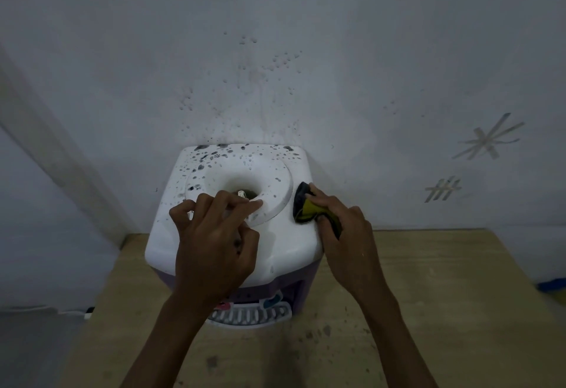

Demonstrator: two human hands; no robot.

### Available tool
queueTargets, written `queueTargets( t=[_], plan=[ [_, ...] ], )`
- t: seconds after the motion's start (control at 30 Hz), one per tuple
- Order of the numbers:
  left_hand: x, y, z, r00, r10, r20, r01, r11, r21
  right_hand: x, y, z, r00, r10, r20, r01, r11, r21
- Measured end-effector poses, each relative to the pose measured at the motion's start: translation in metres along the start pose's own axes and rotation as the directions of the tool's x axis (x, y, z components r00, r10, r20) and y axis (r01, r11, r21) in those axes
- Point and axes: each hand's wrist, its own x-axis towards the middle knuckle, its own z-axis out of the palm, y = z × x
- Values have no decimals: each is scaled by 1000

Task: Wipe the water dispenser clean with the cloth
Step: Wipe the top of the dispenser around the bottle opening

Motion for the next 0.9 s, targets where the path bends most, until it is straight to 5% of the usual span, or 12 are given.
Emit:
queueTargets(
  t=[0.53,0.9],
  plan=[
    [1,-1,1,1000,2,28,-2,1000,17,108,3,17,996,92,12,-92,996,-14],
    [1,0,0,999,-14,39,14,1000,11,37,0,-1,998,57,32,-57,998,-6]
  ],
)
